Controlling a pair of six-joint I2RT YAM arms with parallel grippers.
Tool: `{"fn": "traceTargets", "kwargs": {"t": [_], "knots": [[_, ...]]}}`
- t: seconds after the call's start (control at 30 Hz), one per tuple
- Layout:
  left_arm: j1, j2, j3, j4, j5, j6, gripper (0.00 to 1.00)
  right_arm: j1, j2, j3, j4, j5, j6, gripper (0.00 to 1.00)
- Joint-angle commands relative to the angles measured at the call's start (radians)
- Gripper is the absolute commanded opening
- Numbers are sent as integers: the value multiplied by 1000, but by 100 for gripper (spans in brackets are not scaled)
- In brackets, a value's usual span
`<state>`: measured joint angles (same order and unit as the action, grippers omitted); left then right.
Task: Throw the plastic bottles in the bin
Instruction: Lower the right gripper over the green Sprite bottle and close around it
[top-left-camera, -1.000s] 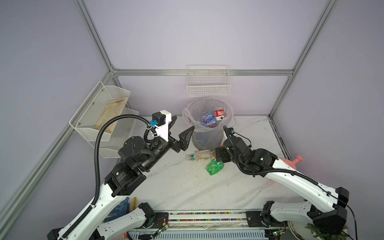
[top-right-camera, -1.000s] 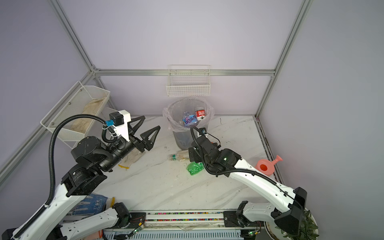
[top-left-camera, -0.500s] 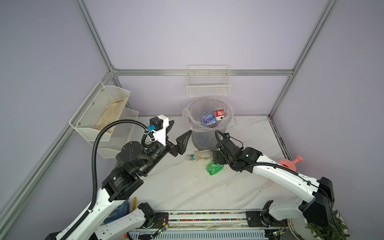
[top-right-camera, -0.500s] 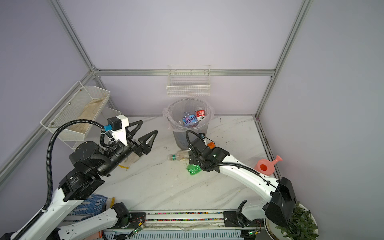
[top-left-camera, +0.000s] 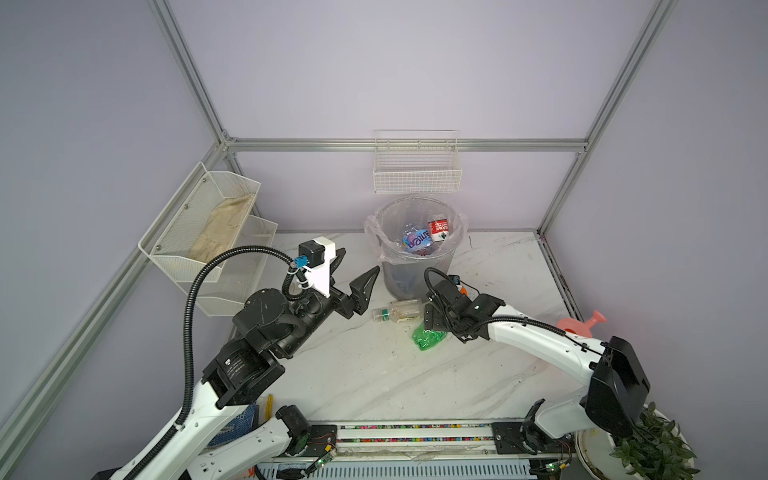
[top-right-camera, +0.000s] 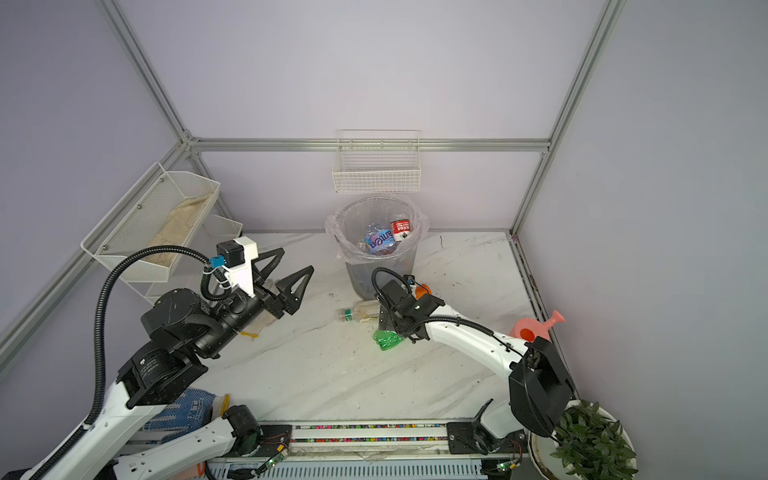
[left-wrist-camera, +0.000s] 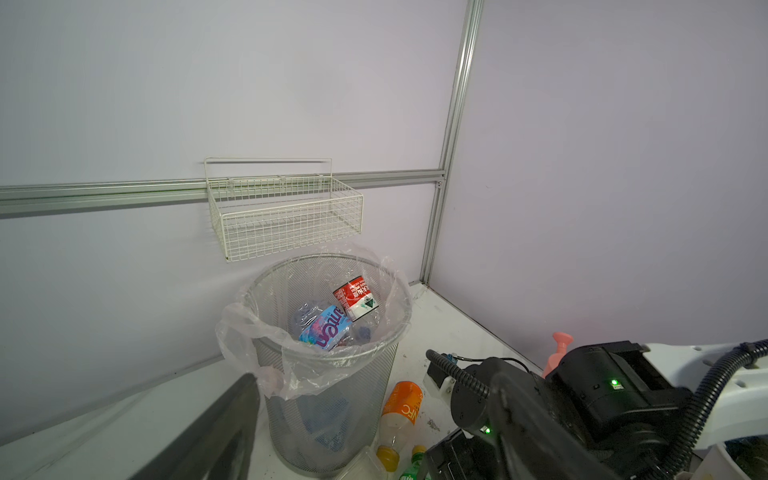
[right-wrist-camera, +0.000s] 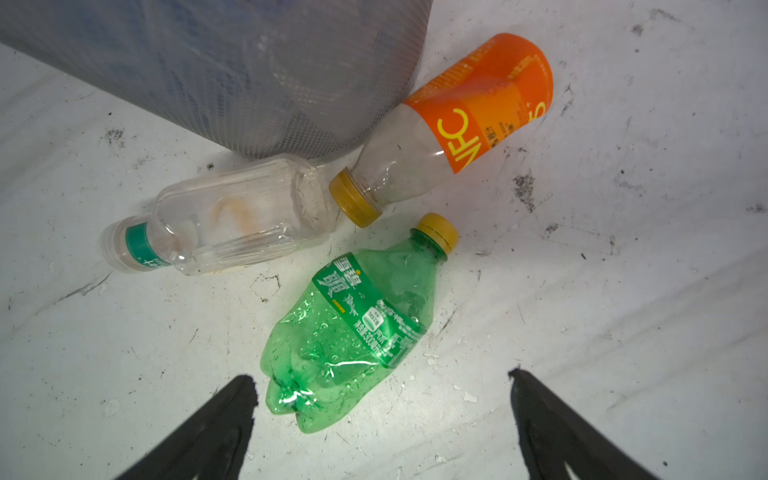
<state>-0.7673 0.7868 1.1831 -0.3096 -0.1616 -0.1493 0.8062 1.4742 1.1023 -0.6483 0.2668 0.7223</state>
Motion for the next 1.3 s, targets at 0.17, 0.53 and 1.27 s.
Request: {"fn": "traceTargets", "kwargs": {"t": [0.17, 0.53, 1.27], "knots": [[-4, -30, -59, 12, -20, -32, 84, -33, 23, -55, 70, -77, 107, 97], [-6, -49, -73, -6, -29, -34, 84, -59, 101, -82, 145, -216, 200, 97], [-6, -69, -86, -19, -42, -38, 84, -105, 165, -94, 178, -270, 320, 97]]}}
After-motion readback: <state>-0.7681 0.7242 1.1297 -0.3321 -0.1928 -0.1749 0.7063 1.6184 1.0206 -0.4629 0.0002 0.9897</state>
